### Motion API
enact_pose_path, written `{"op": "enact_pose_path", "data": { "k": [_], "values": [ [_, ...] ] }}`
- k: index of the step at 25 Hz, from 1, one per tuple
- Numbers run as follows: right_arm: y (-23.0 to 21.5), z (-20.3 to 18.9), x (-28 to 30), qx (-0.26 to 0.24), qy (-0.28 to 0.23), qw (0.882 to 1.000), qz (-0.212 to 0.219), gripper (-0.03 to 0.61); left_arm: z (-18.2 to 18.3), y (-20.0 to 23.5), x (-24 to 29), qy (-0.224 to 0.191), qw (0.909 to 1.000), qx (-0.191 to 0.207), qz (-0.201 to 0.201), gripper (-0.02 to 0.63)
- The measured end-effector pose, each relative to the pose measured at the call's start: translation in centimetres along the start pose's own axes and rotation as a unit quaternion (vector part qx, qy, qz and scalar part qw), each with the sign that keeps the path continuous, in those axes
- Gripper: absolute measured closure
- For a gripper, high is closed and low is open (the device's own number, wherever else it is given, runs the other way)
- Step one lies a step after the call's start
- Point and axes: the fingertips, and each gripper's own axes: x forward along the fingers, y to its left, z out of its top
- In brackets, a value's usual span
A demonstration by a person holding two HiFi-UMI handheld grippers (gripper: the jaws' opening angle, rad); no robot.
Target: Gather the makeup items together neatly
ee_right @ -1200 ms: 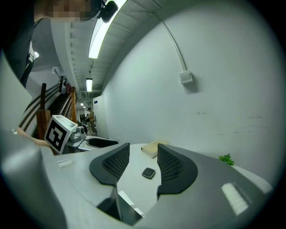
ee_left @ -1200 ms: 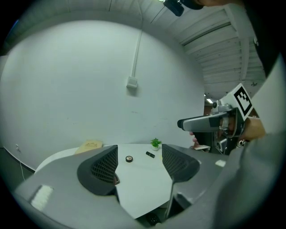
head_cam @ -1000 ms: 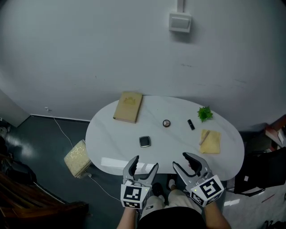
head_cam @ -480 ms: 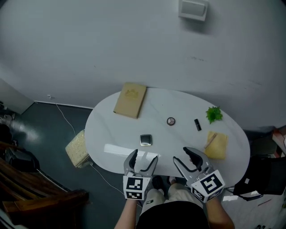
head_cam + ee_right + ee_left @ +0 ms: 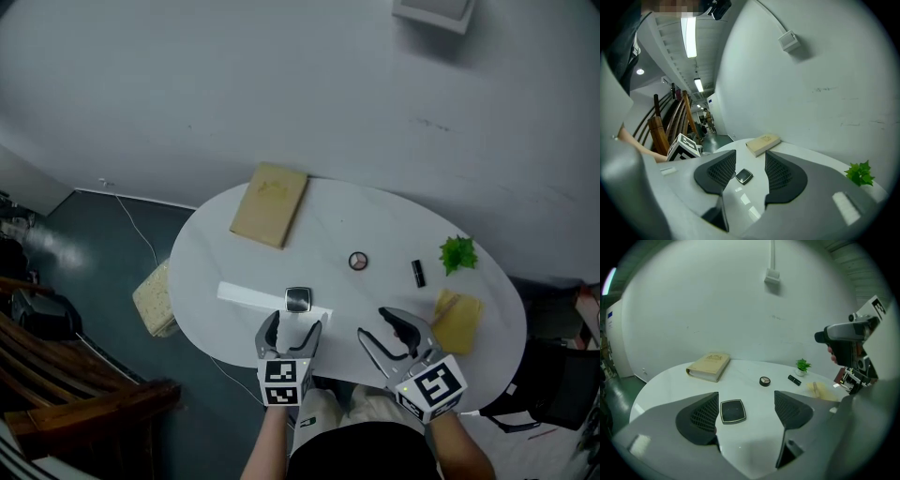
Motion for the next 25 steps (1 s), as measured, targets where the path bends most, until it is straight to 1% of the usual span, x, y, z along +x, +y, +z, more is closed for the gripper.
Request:
{"op": "enact_pose_path", "data": {
  "k": [3,7,10,12,17,20,25],
  "values": [
    [-1.2,-0.6,0.3,0.01,0.008,1.0,0.005,0.4,-1.5,0.3,1.7,0.021,0.9996,-0.009,0.015,0.245],
    [-2.8,-1.2,0.4,0.012,0.011,1.0,0.009,0.4,-2.9,0.8,3.8,0.037,0.9985,-0.015,0.038,0.244],
    [-3.7,-1.6,0.5,0.014,0.013,1.0,0.011,0.4,-3.6,1.6,4.9,0.048,0.9969,-0.038,0.05,0.244],
    [-4.2,-1.9,0.7,0.017,0.015,1.0,0.012,0.4,-4.2,1.9,5.5,0.057,0.9959,-0.044,0.055,0.244],
    [-4.8,-2.7,1.2,0.024,0.024,0.999,0.014,0.4,-5.1,2.8,6.8,0.074,0.9939,-0.045,0.068,0.244],
    [-4.9,-2.6,1.5,0.029,0.024,0.999,0.014,0.4,-5.5,3.4,7.7,0.086,0.9931,-0.04,0.068,0.244],
    [-4.8,-2.8,1.7,0.033,0.029,0.999,0.016,0.4,-6.0,3.7,8.4,0.099,0.9918,-0.045,0.068,0.245]
  ]
}}
